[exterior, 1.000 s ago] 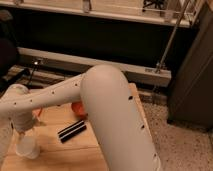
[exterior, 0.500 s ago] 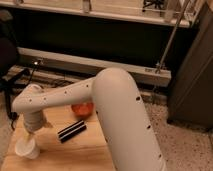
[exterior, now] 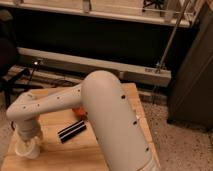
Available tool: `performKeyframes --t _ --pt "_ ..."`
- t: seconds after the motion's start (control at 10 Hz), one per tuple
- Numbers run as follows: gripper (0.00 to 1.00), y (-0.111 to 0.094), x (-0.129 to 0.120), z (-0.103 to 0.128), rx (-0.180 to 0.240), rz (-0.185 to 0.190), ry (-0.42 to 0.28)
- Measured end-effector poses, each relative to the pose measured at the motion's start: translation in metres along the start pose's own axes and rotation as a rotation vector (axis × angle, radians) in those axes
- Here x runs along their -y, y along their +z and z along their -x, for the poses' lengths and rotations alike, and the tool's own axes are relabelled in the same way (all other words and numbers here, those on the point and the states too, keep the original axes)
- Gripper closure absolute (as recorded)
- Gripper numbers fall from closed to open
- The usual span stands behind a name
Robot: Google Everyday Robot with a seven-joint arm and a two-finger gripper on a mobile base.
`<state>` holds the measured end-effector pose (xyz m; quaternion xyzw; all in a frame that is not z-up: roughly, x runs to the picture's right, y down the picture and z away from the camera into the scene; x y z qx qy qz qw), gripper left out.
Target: Pick up the ceramic cup
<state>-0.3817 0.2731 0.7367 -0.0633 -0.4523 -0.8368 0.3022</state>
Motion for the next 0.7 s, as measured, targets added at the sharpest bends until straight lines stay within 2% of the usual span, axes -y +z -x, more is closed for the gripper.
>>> performKeyframes --t 0.1,0.2,0.4,0.5,0.7 --pt "0.71 -0.004 0.000 -0.003 -0.011 -0.018 0.014" --pt "0.80 -0.015 0.001 -0.008 -0.044 -0.056 0.028" --pt "0.97 -0.060 -0.004 -0.016 -0.158 -0.165 0.050" --pt "1.00 -0.094 -0.011 -0.017 -0.247 -0.249 0.052" --pt "1.00 -0.141 -0.029 -0.002 -0.385 -0.410 0.066"
